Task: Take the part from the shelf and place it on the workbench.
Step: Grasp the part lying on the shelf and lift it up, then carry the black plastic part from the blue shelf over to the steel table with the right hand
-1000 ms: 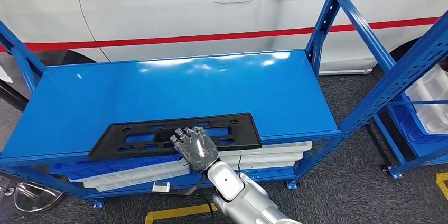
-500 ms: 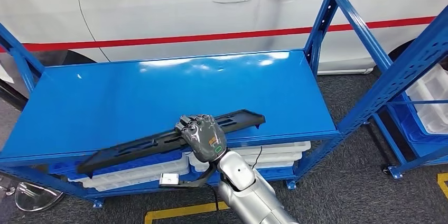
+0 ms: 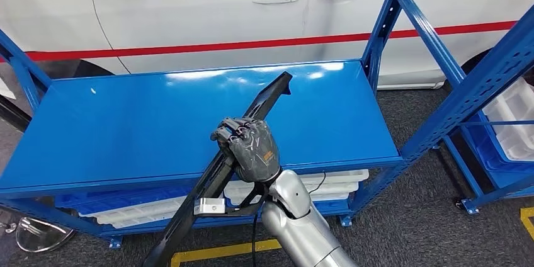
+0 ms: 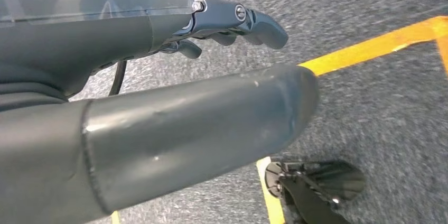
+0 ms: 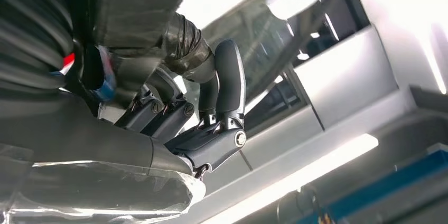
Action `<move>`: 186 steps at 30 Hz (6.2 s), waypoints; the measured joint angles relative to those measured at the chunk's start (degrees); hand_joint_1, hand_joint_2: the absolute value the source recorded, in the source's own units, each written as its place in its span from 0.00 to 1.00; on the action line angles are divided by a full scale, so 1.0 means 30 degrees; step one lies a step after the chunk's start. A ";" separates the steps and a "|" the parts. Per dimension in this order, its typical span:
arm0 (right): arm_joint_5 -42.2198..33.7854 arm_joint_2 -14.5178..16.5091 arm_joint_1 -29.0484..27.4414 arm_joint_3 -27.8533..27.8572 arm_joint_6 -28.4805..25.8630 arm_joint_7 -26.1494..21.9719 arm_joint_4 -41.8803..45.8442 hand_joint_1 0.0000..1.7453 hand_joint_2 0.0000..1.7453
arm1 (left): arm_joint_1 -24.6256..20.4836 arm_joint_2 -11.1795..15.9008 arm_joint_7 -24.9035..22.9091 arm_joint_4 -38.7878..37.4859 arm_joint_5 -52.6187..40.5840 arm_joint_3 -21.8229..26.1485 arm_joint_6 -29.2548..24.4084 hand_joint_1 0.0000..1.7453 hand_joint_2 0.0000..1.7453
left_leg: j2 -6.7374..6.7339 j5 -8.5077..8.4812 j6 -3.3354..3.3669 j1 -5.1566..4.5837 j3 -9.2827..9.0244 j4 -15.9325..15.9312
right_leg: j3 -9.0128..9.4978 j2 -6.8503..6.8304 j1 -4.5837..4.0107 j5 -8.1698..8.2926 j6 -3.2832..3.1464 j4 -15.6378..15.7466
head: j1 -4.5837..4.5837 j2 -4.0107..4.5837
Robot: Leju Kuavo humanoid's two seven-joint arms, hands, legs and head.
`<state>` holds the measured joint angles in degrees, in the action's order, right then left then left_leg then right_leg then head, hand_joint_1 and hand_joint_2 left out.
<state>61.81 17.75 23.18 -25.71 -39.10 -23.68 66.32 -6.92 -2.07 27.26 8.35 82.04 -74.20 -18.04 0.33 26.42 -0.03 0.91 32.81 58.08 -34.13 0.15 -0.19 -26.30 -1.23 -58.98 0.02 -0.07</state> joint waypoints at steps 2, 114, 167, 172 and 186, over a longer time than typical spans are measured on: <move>-0.0552 -0.0089 -0.0134 -0.0045 0.0004 -0.0341 0.0853 1.00 1.00 | 0.0023 -0.0044 -0.0029 0.0000 0.0078 0.0000 -0.0071 0.00 0.00 | -0.0037 -0.0138 0.0250 0.0082 -0.0066 -0.0192 | -0.0102 0.0002 0.0014 -0.0291 0.0211 -0.0321 | -0.0004 0.0002; 0.4206 -0.1151 -0.4184 0.0118 0.0029 -0.0375 0.9847 1.00 1.00 | -0.1415 -0.2342 0.0432 -0.0005 -0.2286 -0.0029 -0.1206 0.00 1.00 | -0.0042 0.2657 -0.0430 -0.0008 0.2061 0.4888 | 0.0005 -0.0081 0.0246 0.0014 -0.0318 0.0071 | 0.0000 0.0002; 0.1086 -0.1058 -0.5312 0.1084 0.0029 -0.3686 0.9251 1.00 1.00 | -0.0439 -0.2151 0.0060 -0.0007 -0.1576 -0.0029 -0.2461 0.00 1.00 | -0.0268 -0.1197 0.0392 -0.0083 0.1043 -0.0121 | 0.2101 -0.0072 0.0093 -0.1313 0.0286 0.0190 | -0.0007 0.0002; 0.1046 -0.1056 -0.5302 0.1033 0.0033 -0.3687 0.9208 1.00 1.00 | -0.0409 -0.2133 0.0013 -0.0007 -0.1647 -0.0036 -0.2401 0.00 1.00 | -0.0196 -0.0358 -0.0145 -0.0012 0.1635 0.0690 | 0.1747 -0.0214 0.0215 -0.0493 -0.0244 0.1036 | -0.0004 0.0002; 0.0217 -0.1310 -0.4480 -0.1153 0.0036 -0.1342 0.8122 1.00 1.00 | -0.0997 -0.1962 -0.1346 -0.0007 -0.1131 -0.0022 -0.0342 0.00 1.00 | -0.0104 0.0494 0.0032 0.0178 -0.0849 -0.0122 | -0.0961 -0.0326 0.0335 0.0611 0.0738 -0.0312 | -0.0017 0.0000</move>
<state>62.46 13.82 9.74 -29.17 -38.99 -27.71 90.69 -9.91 -7.96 23.22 8.33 78.64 -74.27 -19.07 0.02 27.90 0.06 1.44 30.26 57.72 -37.01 -0.83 0.82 -24.47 0.98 -59.91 -0.03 -0.07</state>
